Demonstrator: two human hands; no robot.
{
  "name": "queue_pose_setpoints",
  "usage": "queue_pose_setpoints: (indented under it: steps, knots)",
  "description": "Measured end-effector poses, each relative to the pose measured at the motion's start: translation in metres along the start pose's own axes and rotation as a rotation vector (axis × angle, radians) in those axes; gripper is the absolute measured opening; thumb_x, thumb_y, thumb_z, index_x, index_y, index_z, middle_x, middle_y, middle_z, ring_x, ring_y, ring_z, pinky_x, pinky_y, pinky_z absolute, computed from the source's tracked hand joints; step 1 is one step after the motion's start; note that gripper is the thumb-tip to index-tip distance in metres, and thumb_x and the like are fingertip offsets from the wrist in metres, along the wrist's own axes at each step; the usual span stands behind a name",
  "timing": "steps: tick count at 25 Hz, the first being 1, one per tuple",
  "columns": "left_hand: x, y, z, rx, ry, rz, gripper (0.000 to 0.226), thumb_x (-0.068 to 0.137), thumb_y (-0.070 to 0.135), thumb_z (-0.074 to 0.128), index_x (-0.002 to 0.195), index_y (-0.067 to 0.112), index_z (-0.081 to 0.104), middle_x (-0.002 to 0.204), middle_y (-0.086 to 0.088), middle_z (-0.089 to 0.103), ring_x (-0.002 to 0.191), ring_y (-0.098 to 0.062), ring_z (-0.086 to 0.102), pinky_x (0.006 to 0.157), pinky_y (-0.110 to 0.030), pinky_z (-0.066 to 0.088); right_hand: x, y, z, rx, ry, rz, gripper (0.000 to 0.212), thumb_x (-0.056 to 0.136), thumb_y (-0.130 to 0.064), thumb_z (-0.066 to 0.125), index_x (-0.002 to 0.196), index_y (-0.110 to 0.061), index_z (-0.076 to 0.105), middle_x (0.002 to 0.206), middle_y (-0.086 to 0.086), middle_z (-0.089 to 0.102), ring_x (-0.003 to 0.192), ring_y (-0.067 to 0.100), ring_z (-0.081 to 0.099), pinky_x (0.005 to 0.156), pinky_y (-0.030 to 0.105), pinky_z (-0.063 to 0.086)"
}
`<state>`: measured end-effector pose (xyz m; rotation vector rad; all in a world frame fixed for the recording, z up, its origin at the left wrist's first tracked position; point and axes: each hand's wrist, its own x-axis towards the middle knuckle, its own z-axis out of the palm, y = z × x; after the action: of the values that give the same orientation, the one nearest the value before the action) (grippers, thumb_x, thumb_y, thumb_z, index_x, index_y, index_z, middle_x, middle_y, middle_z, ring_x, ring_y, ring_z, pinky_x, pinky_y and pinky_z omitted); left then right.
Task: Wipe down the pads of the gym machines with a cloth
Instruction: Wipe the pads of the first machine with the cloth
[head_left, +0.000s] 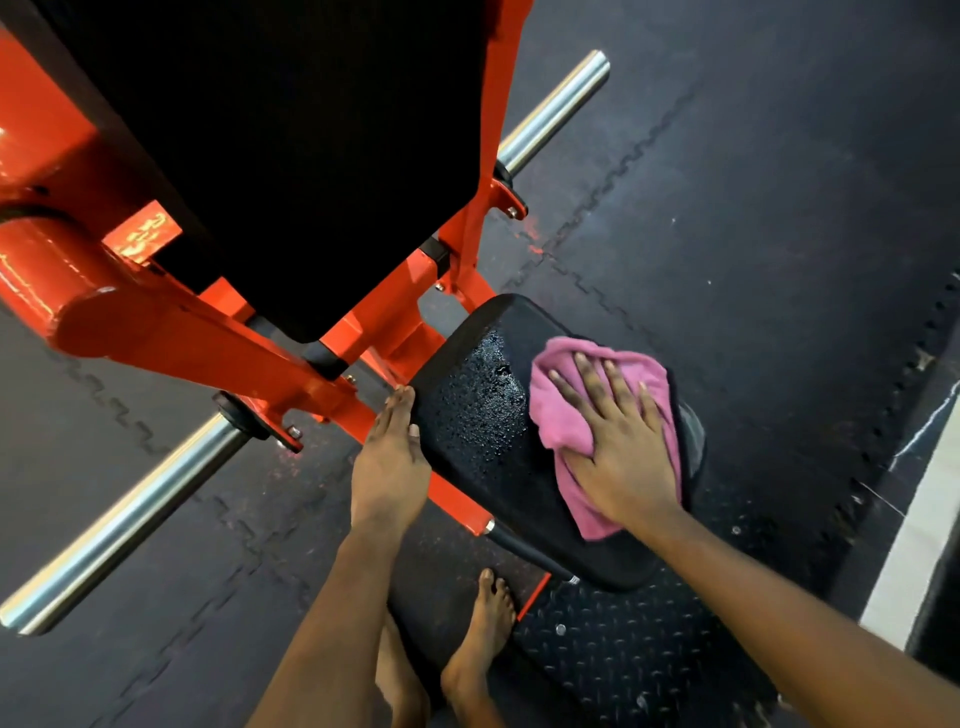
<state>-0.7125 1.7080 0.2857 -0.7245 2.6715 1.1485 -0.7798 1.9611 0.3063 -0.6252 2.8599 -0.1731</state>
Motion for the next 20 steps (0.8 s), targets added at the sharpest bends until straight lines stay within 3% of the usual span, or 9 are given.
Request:
queue_pose_setpoints:
  steps: [4, 7, 10, 13, 15, 17, 20]
  knots:
    - [0.001, -0.002, 0.005, -0.041, 0.041, -0.013, 0.050, 0.103, 0.008, 0.040, 0.152, 0.017, 0.040, 0.160, 0.003, 0.034, 0.149, -0.016, 0.029, 0.118, -0.027, 0.022, 0.042, -0.012, -0.001, 0.019, 0.008, 0.149, 0.071, 0.091, -0.061, 0.027, 0.159, -0.045, 0.016, 0.171, -0.006, 0.006, 0.157, 0.027, 0.010, 0.123, 0.057, 0.014]
    - [0.000, -0.002, 0.006, -0.056, 0.057, -0.023, 0.049, 0.104, 0.009, 0.040, 0.152, 0.018, 0.041, 0.159, 0.005, 0.035, 0.148, -0.015, 0.030, 0.117, -0.026, 0.022, 0.113, -0.041, 0.001, 0.086, 0.011, 0.114, 0.067, 0.094, -0.061, 0.027, 0.158, -0.042, 0.023, 0.170, -0.003, 0.014, 0.153, 0.033, 0.019, 0.120, 0.058, 0.017]
    - [-0.002, -0.001, 0.004, -0.053, 0.048, -0.028, 0.050, 0.104, 0.008, 0.041, 0.152, 0.018, 0.040, 0.159, 0.004, 0.035, 0.148, -0.016, 0.030, 0.117, -0.024, 0.021, 0.138, -0.046, -0.001, 0.078, -0.021, -0.007, 0.065, 0.097, -0.054, 0.037, 0.158, -0.037, 0.027, 0.168, -0.002, 0.020, 0.153, 0.032, 0.021, 0.121, 0.057, 0.019]
    - [-0.002, -0.001, 0.001, -0.056, 0.027, -0.030, 0.050, 0.104, 0.009, 0.041, 0.153, 0.020, 0.038, 0.160, 0.006, 0.032, 0.149, -0.014, 0.028, 0.115, -0.021, 0.017, 0.092, -0.018, -0.005, 0.060, -0.038, -0.286, 0.075, 0.093, -0.054, 0.039, 0.159, -0.046, 0.006, 0.169, -0.012, 0.004, 0.157, 0.019, 0.004, 0.126, 0.049, 0.006]
    - [-0.001, -0.003, -0.001, -0.058, 0.004, -0.025, 0.051, 0.105, 0.011, 0.040, 0.154, 0.021, 0.037, 0.161, 0.007, 0.030, 0.149, -0.013, 0.026, 0.116, -0.021, 0.016, 0.044, 0.006, -0.007, 0.049, -0.036, -0.354, 0.078, 0.089, -0.052, 0.042, 0.158, -0.049, 0.004, 0.169, -0.015, 0.003, 0.157, 0.013, 0.002, 0.125, 0.042, 0.004]
    - [-0.001, -0.005, 0.000, -0.077, -0.011, -0.013, 0.050, 0.105, 0.012, 0.040, 0.154, 0.021, 0.036, 0.161, 0.007, 0.029, 0.149, -0.013, 0.025, 0.119, -0.023, 0.017, 0.020, 0.026, -0.009, 0.066, -0.036, -0.261, 0.075, 0.091, -0.053, 0.041, 0.159, -0.049, 0.008, 0.169, -0.016, 0.005, 0.157, 0.013, 0.004, 0.125, 0.047, 0.010]
    - [0.001, -0.007, 0.001, -0.097, -0.008, 0.000, 0.049, 0.105, 0.013, 0.040, 0.154, 0.019, 0.036, 0.161, 0.005, 0.030, 0.149, -0.015, 0.027, 0.122, -0.028, 0.020, 0.057, 0.004, -0.005, 0.117, 0.028, 0.054, 0.068, 0.097, -0.060, 0.032, 0.160, -0.044, 0.014, 0.169, -0.011, 0.013, 0.155, 0.021, 0.017, 0.122, 0.054, 0.019]
